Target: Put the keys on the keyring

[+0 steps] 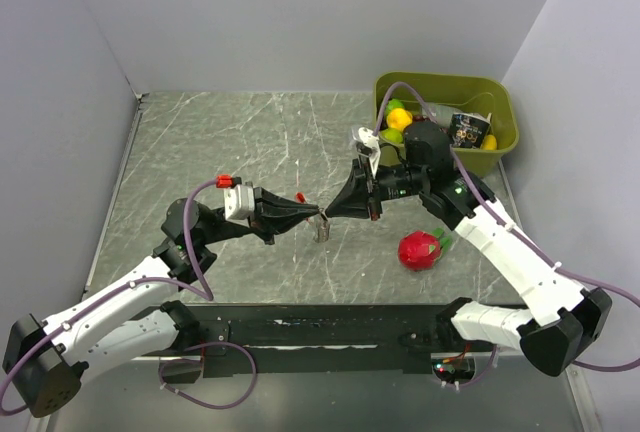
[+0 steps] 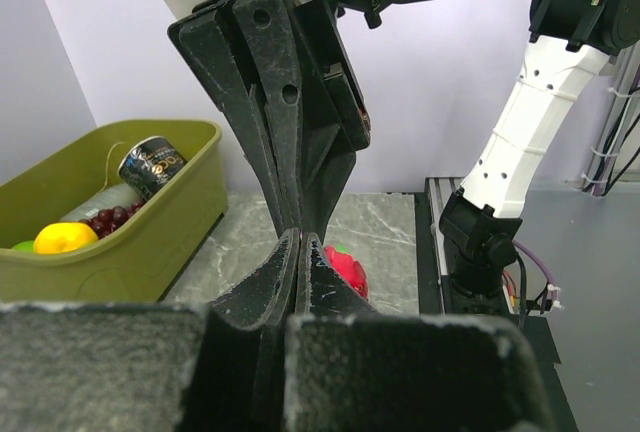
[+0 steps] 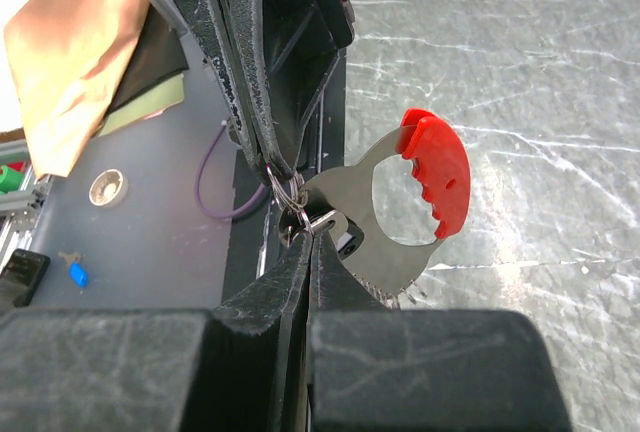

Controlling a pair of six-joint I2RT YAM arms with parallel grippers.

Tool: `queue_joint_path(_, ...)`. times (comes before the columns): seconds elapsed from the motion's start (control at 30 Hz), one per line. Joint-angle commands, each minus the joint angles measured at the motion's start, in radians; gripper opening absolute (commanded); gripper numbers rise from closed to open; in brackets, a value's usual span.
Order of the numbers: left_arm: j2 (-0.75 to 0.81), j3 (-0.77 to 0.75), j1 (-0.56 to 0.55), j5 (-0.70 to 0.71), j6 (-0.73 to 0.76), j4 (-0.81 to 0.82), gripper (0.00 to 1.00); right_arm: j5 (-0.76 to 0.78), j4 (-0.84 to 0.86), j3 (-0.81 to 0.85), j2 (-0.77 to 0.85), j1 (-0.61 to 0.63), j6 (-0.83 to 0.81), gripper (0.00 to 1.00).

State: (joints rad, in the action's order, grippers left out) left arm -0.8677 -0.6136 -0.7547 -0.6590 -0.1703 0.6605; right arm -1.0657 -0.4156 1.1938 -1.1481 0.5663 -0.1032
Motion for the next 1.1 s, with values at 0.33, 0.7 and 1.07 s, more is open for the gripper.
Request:
queue_joint_path(0.33,0.027,-0.058,-0.005,-0.060,-0.001,0.067,0.01,0.099,0.089,-0.045,0.160,-0.013,-0.004,0.59)
queue_joint_path(0.7,0.024,-0.055,-0.006,-0.068,-0.021,0.096,0.01,-0.013,0.253,-0.069,0.154,-0.009,0.135,0.73)
queue_joint_path(1.07,0.019,-0.067,-0.008,-0.079,-0.031,0.093,0.01,-0.039,0.363,-0.103,0.103,0.003,0.218,0.63)
